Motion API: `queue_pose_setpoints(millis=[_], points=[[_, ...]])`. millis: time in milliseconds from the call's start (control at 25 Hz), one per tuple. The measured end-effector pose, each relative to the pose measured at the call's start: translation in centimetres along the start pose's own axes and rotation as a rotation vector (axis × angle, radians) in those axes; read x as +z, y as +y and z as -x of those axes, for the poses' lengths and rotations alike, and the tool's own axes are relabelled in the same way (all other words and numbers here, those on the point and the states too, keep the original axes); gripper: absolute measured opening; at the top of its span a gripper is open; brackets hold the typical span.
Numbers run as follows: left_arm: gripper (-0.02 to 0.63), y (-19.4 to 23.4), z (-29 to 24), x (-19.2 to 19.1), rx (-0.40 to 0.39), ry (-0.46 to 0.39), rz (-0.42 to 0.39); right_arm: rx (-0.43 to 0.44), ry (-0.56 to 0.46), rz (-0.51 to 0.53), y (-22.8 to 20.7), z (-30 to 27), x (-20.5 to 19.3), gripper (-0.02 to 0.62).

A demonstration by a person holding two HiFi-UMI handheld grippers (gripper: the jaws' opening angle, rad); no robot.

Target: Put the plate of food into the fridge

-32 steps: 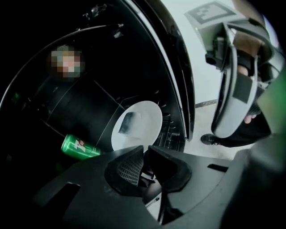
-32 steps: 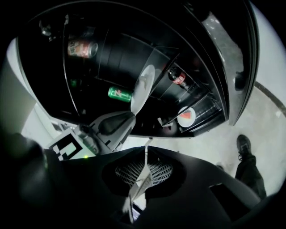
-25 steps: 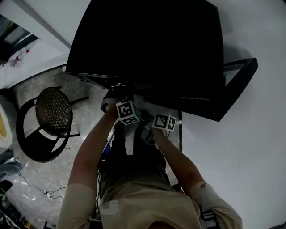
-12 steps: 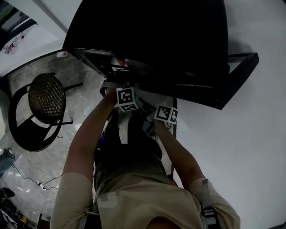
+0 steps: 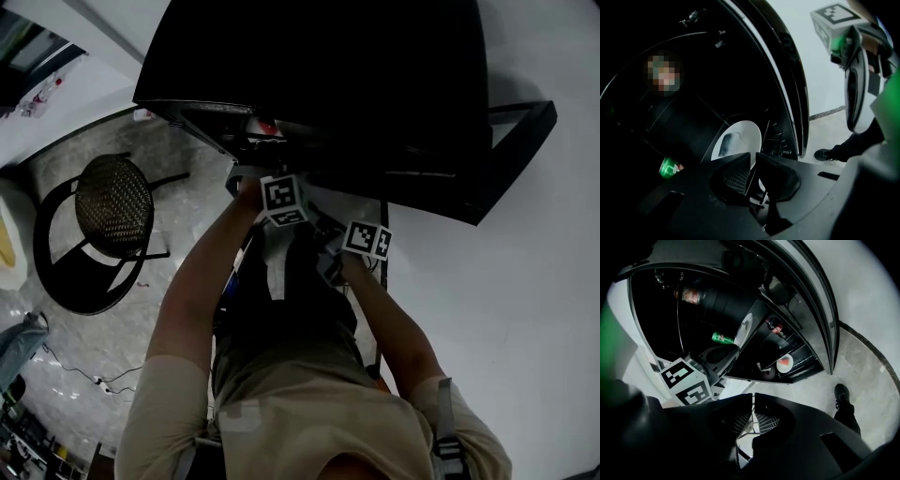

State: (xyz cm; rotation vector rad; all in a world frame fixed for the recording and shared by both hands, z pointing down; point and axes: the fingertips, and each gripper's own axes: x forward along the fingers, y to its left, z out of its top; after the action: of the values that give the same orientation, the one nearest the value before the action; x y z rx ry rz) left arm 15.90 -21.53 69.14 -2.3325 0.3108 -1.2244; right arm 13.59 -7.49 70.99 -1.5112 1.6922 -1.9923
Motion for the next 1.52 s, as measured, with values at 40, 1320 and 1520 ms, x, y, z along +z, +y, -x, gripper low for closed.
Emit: queue_pose_setpoints(millis=[40,1320,1520], points=[[0.043,0.1,-0.1,0.0,0.001,0.000,0.003,0.002,-0.001,0.001,0.0,0.0,0.0,0.031],[0.037,2.2,-1.1,-1.8,0.026,0.035,0.041,0.001,0.030,0.015,0.2,0.1,-0.3,0.029],[0.031,2.7,-1.3,-1.7,0.047,0.044,0.044,-0.012,0.029,0.026,0.1,0.1,-0.2,0.031]])
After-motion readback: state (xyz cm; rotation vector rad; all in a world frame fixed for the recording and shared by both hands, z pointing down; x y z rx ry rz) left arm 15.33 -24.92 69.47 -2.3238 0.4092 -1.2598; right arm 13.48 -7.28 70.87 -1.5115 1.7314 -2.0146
